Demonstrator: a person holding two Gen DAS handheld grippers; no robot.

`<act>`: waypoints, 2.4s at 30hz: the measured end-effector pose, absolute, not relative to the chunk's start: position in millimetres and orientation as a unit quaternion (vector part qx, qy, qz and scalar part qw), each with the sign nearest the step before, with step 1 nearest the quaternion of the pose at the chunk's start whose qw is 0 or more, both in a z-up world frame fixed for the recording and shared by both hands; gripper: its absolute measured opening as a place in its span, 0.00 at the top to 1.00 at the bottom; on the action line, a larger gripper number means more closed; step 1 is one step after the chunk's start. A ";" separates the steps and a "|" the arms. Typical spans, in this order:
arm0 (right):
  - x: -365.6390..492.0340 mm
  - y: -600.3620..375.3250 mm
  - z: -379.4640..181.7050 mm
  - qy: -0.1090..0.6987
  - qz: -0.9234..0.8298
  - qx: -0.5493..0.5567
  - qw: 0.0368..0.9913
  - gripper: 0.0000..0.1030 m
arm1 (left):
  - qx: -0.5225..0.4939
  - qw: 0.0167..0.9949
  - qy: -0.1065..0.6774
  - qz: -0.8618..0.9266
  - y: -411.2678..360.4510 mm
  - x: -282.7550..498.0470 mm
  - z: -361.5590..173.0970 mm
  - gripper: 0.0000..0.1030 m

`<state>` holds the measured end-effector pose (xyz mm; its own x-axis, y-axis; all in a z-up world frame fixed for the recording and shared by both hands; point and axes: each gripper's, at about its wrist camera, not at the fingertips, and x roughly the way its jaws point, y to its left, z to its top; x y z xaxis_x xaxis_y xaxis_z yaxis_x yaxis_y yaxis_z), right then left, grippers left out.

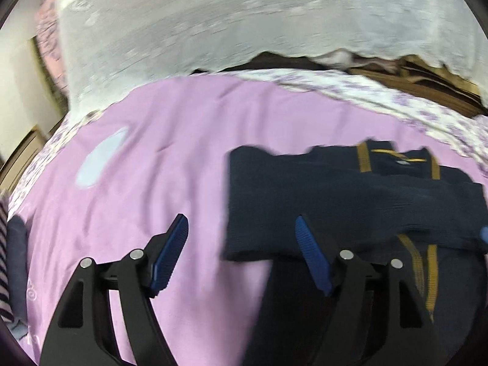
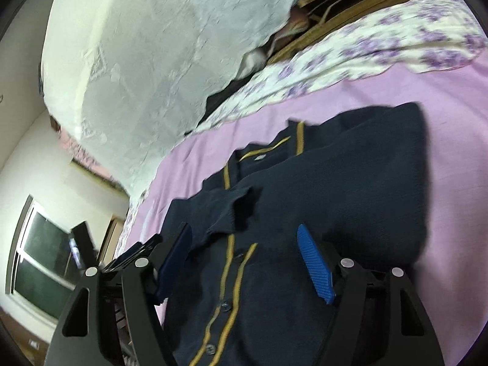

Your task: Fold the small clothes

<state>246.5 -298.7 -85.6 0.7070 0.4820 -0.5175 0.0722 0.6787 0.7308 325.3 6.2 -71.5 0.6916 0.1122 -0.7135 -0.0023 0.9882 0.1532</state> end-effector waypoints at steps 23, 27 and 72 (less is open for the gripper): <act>335.5 -221.2 -117.0 0.435 0.102 0.323 0.835 0.83 | 0.011 0.915 0.403 0.033 56.2 333.9 -100.6 0.29; 327.7 -228.7 -95.1 0.396 0.098 0.303 0.861 0.86 | 0.011 0.917 0.398 0.029 54.2 331.2 -99.0 0.25; 293.9 -327.3 -101.7 0.388 0.013 0.325 0.863 0.87 | 0.078 0.890 0.442 0.073 21.9 378.7 -113.9 0.18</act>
